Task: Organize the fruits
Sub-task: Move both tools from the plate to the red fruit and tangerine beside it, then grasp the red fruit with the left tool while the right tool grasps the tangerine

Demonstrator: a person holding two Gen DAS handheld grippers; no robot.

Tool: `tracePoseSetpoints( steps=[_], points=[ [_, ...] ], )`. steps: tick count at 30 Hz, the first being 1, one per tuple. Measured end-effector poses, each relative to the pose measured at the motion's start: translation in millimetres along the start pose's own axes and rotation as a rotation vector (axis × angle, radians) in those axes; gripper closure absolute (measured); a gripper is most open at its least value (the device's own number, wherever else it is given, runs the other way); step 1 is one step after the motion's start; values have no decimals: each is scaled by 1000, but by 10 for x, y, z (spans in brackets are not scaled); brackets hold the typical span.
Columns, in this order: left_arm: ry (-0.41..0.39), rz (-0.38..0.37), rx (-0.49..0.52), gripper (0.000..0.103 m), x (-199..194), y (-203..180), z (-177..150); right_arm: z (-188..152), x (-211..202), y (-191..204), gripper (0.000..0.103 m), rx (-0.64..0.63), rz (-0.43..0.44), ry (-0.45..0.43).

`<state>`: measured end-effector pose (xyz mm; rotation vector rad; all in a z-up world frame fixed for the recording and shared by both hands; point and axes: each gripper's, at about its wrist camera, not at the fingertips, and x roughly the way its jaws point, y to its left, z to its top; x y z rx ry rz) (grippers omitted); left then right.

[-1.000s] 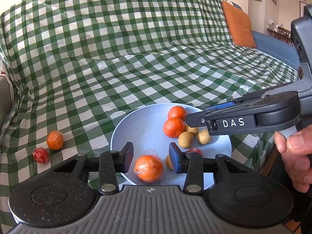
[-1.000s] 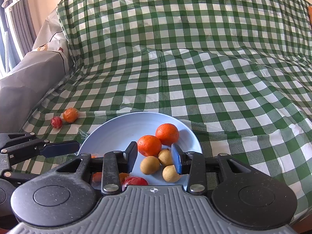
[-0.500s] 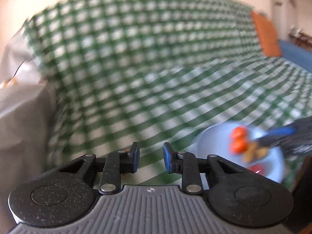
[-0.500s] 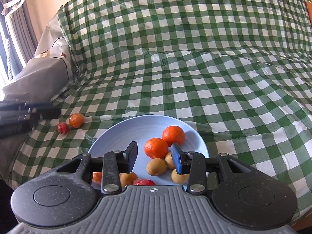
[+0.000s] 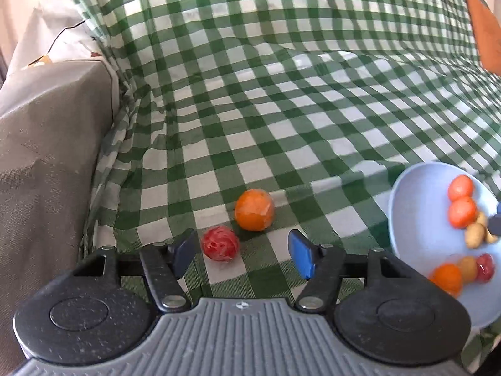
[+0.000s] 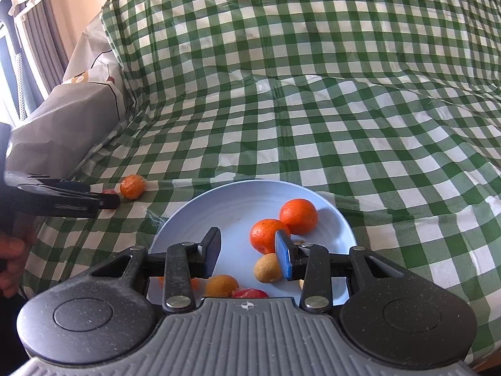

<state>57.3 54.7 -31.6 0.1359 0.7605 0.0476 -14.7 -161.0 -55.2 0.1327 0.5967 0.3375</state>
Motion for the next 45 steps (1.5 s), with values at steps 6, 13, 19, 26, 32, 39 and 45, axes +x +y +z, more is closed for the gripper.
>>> tracePoseSetpoints(
  steps=[6,13,19,26,32,39,45],
  points=[
    [0,-9,-79,41,121,91,16,6,21,39,63,-12,5,7],
    [-12,-28,-142,74,107,207,22,46,68,132,63,-5,17,11],
    [-3,-35,-220,93,111,347,22,112,94,301,63,-7,52,8],
    [29,-111,-329,74,151,521,-15,226,137,508,63,-20,90,-5],
    [51,-137,-342,74,205,560,-31,340,220,613,63,-7,120,-10],
    [32,-121,-367,78,194,579,-42,502,482,796,63,13,169,3],
    [-19,-33,-452,98,122,729,-73,649,732,1052,63,-1,212,29]
  ],
)
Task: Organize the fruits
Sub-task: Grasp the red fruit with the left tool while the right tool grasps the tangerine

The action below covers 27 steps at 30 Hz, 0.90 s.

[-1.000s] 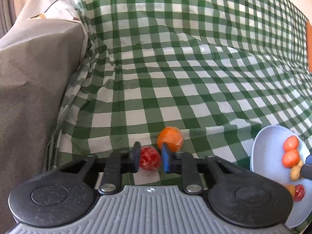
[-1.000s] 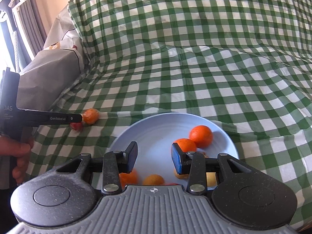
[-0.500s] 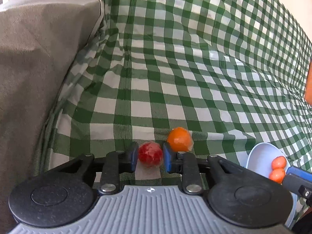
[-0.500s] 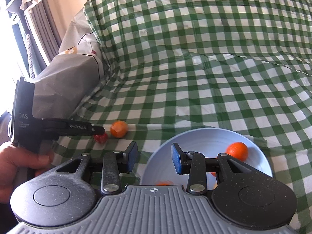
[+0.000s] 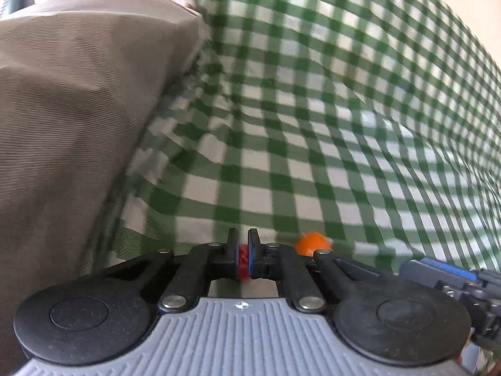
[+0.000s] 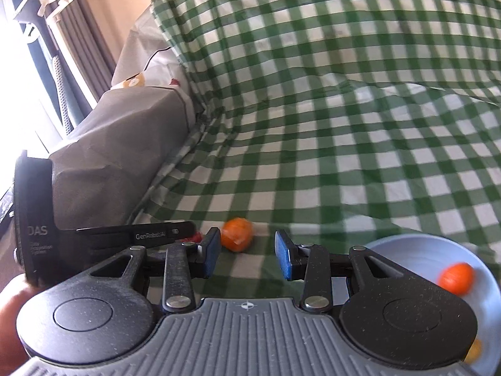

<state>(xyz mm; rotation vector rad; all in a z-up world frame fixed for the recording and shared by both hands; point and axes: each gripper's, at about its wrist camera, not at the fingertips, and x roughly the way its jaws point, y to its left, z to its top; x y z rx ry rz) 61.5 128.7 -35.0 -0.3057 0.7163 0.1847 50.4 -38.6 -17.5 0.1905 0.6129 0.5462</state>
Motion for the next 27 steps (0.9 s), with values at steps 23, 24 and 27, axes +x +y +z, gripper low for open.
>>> tracePoseSetpoints(
  steps=[23,24,27],
  points=[
    [62,-53,-75,61,74,133,9,2,958,318,70,-89,-89,155],
    [63,-55,-71,60,80,130,7,-5,949,341,70,-110,-108,152],
    [71,-45,-59,60,103,125,11,-12,918,345,70,-119,-134,148]
  ],
)
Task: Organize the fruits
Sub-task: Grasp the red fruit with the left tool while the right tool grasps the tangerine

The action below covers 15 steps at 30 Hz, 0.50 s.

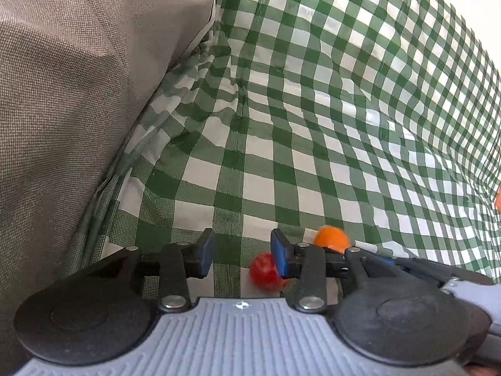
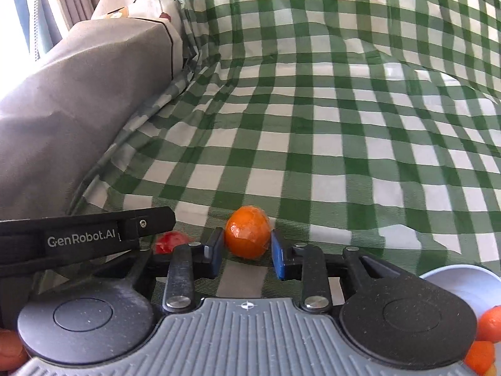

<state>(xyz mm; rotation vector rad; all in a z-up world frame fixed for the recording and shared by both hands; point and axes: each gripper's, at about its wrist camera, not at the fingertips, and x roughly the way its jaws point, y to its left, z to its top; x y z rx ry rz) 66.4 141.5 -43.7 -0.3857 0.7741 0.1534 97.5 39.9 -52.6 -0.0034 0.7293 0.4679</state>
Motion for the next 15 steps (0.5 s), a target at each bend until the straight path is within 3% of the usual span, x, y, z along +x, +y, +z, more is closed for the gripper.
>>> tracePoseSetpoints(
  steps=[5,9,15],
  points=[
    [-34,27,39,60,-45,-37,16,40,-97,-99,71,31,-49,-24],
    [6,9,52,60,15,-50,8,50,-218,-204,70,76,-63,-54],
    [-4,24,134,60,-6,-173,-22,45,-477,-360,70,140,-75,-121]
  ],
)
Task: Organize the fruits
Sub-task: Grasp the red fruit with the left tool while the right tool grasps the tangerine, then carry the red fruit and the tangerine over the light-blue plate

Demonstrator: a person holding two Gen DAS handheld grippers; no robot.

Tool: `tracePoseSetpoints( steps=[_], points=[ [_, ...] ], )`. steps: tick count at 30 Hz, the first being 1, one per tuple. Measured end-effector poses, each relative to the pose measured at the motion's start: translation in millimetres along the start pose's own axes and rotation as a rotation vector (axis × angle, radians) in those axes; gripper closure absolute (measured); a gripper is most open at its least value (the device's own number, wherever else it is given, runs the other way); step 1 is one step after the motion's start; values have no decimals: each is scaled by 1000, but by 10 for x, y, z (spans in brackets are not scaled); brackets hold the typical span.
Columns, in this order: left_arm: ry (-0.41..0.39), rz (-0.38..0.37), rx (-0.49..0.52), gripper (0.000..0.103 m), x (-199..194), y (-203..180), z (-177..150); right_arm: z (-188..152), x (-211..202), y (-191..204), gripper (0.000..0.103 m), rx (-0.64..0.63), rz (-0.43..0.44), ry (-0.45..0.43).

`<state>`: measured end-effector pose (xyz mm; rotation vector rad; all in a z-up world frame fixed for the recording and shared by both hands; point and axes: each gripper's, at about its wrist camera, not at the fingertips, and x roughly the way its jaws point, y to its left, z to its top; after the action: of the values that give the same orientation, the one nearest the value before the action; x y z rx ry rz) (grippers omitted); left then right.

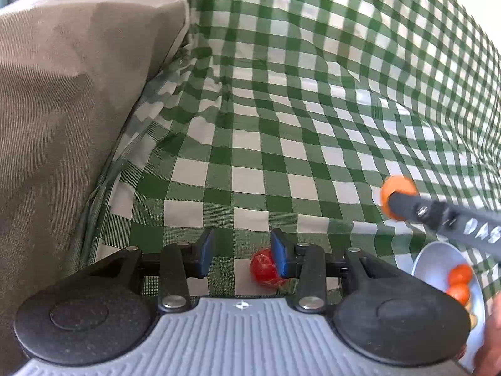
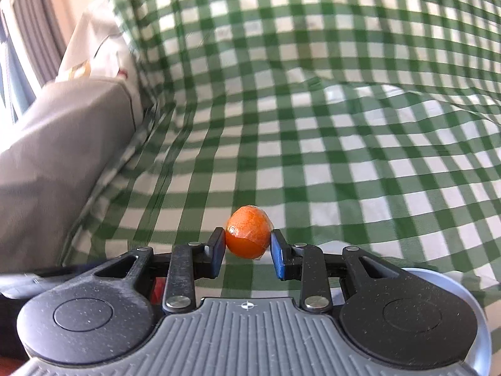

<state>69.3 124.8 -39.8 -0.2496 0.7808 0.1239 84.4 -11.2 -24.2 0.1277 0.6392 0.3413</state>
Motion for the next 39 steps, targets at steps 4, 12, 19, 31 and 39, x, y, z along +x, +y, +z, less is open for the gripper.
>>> tracePoseSetpoints(
  steps=[4,12,19,31,39],
  points=[
    [-13,-27,56,60,-47,-91,-27,27,-229,-104,70,12,3,-45],
    [20,-34,248,71,-3,-438,-152,86,-847,-339,70,16,21,-116],
    [-195,-78,255,71,-574,-513,-262,-130,-1455,-733,70,67,23,-111],
    [-233,-207,338,71,-1244,-1169,-828,-882,-1691,-1240,70,20,1,-123],
    [-175,-206,502,71,-1096,-1535,-1112,-917,-1693,-1522,70,136,-37,-137]
  ],
)
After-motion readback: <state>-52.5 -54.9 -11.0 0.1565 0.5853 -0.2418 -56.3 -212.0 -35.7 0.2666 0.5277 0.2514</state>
